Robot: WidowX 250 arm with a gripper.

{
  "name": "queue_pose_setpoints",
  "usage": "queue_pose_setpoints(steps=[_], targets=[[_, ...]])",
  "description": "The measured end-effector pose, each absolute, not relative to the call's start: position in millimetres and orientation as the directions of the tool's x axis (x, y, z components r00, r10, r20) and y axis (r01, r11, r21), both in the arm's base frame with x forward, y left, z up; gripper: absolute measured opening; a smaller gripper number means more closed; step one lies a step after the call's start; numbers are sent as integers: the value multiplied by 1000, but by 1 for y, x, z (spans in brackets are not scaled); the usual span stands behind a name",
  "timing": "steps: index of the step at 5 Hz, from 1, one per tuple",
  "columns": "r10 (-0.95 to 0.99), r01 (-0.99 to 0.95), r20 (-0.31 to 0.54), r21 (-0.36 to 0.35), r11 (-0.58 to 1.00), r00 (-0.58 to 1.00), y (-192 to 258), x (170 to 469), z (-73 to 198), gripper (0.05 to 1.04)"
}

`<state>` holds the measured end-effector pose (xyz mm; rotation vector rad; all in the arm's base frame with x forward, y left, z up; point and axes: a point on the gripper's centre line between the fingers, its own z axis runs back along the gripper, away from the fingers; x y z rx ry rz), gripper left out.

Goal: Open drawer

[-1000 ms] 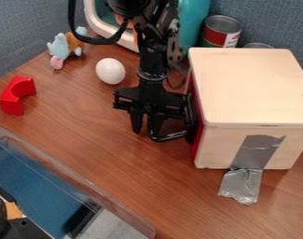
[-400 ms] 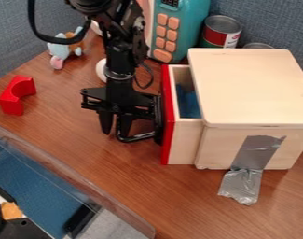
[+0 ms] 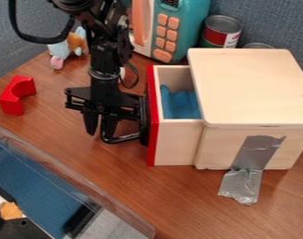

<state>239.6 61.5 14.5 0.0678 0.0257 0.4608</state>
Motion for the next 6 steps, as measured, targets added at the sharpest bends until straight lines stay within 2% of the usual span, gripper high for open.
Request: queue_pose_setpoints(steps=[1, 2, 6], targets=[[417, -416, 1, 69, 907, 909, 64, 235, 21, 229], [447, -447, 5, 69, 892, 894, 70, 228, 23, 185], [462, -459, -8, 96, 883, 887, 87, 213, 19, 184]])
